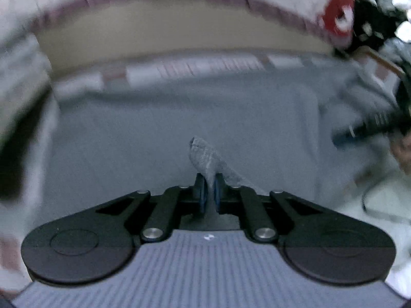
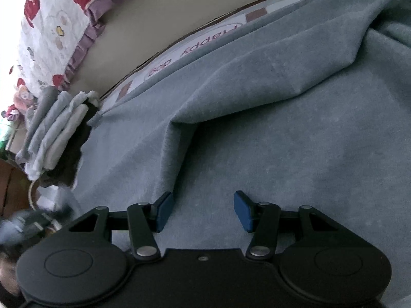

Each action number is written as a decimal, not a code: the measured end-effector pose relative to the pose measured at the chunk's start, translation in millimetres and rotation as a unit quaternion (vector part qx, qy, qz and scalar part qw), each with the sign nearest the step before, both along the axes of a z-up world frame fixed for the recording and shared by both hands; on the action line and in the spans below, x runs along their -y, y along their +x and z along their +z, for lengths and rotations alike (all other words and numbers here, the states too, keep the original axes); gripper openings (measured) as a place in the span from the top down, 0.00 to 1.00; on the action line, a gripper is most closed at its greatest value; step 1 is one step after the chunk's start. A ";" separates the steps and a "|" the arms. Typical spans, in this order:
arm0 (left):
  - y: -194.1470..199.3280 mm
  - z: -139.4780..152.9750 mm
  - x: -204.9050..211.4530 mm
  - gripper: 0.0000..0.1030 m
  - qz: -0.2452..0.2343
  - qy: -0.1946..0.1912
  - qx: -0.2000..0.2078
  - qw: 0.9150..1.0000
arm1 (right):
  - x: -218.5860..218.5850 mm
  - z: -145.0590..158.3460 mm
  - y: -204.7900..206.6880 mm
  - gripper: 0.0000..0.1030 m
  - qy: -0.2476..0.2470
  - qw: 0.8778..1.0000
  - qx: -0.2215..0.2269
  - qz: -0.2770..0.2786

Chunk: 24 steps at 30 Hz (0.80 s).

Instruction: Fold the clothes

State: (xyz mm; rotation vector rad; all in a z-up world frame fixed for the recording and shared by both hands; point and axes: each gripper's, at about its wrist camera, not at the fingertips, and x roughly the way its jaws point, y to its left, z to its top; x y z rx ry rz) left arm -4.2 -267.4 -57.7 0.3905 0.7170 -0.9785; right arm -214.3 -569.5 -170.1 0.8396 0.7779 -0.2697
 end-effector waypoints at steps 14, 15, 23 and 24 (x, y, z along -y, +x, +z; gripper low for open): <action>146.8 8.1 82.7 0.93 0.175 0.062 0.188 0.965 | -29.5 25.8 16.3 0.39 -0.408 0.902 -0.138 0.020; 147.6 -1.3 81.4 0.93 0.182 0.064 0.185 0.963 | -31.4 24.5 22.0 0.39 -0.440 0.885 -0.148 0.046; 149.0 -19.2 54.4 0.93 0.200 0.063 0.161 0.964 | 30.0 23.9 67.5 0.34 -0.530 0.819 -0.187 0.116; 150.8 -18.0 52.4 0.93 0.207 0.065 0.139 0.966 | 38.2 19.6 73.3 0.34 -0.554 0.795 -0.211 0.128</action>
